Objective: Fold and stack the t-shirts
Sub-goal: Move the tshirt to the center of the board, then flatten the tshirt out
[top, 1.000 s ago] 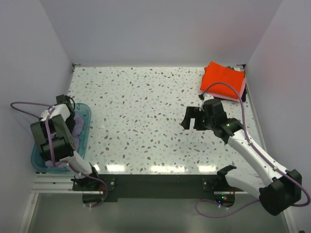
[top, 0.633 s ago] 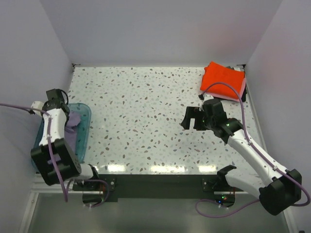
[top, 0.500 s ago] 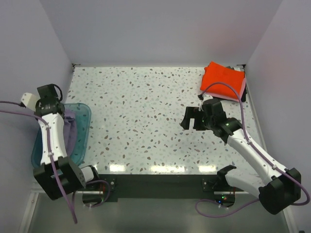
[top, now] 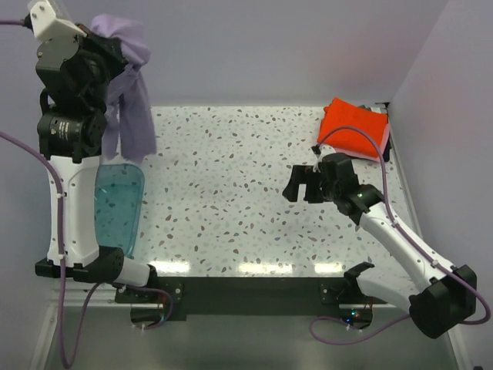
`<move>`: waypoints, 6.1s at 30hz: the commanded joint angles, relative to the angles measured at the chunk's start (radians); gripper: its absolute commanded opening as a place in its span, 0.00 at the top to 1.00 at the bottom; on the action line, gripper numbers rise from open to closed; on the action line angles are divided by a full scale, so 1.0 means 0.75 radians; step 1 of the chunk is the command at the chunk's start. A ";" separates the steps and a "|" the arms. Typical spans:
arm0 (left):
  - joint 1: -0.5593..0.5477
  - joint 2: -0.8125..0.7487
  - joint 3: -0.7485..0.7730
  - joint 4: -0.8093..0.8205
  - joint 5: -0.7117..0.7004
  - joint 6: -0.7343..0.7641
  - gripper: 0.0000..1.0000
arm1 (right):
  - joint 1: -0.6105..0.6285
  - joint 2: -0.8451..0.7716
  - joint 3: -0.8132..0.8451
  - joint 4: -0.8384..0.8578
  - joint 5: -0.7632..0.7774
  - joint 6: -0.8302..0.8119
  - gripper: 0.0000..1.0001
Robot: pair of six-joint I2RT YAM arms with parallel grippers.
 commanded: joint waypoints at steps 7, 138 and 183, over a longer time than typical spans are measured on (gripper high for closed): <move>-0.390 0.023 0.181 0.156 0.217 0.152 1.00 | 0.001 -0.090 0.048 0.065 0.074 -0.011 0.01; -0.503 -0.424 -1.451 0.060 -0.251 -0.233 1.00 | -0.052 0.629 0.167 0.439 0.405 0.149 0.10; -0.384 -0.650 -1.082 -0.120 -0.282 -0.063 1.00 | -0.177 0.740 0.231 0.501 0.448 0.169 1.00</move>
